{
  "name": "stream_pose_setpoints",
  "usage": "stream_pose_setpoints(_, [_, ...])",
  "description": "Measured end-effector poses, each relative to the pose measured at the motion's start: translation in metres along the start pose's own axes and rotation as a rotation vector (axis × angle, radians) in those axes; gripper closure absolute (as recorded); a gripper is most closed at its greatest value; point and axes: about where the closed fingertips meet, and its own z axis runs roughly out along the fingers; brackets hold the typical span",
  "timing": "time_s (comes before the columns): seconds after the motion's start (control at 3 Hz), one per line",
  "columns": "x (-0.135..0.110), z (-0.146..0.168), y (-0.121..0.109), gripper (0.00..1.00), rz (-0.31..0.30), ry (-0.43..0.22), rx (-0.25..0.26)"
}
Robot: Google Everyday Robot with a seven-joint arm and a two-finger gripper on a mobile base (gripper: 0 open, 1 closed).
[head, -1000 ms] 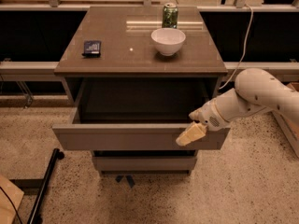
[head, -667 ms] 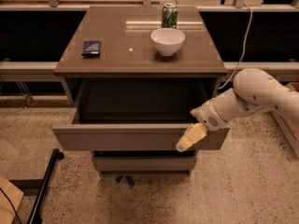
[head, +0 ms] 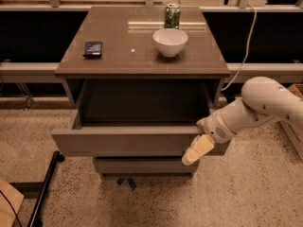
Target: Open top drawer
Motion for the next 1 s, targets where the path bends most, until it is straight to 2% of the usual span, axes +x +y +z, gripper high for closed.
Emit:
stream_pose_setpoints(0.33, [-0.0012, -0.0014, 0.0002, 0.18, 0.0, 0.0, 0.0])
stream_pose_setpoints(0.67, [-0.0017, -0.0021, 0.0005, 0.41, 0.0, 0.0, 0.0])
stream_pose_setpoints(1.0, [-0.0026, -0.0033, 0.001, 0.45, 0.0, 0.0, 0.0])
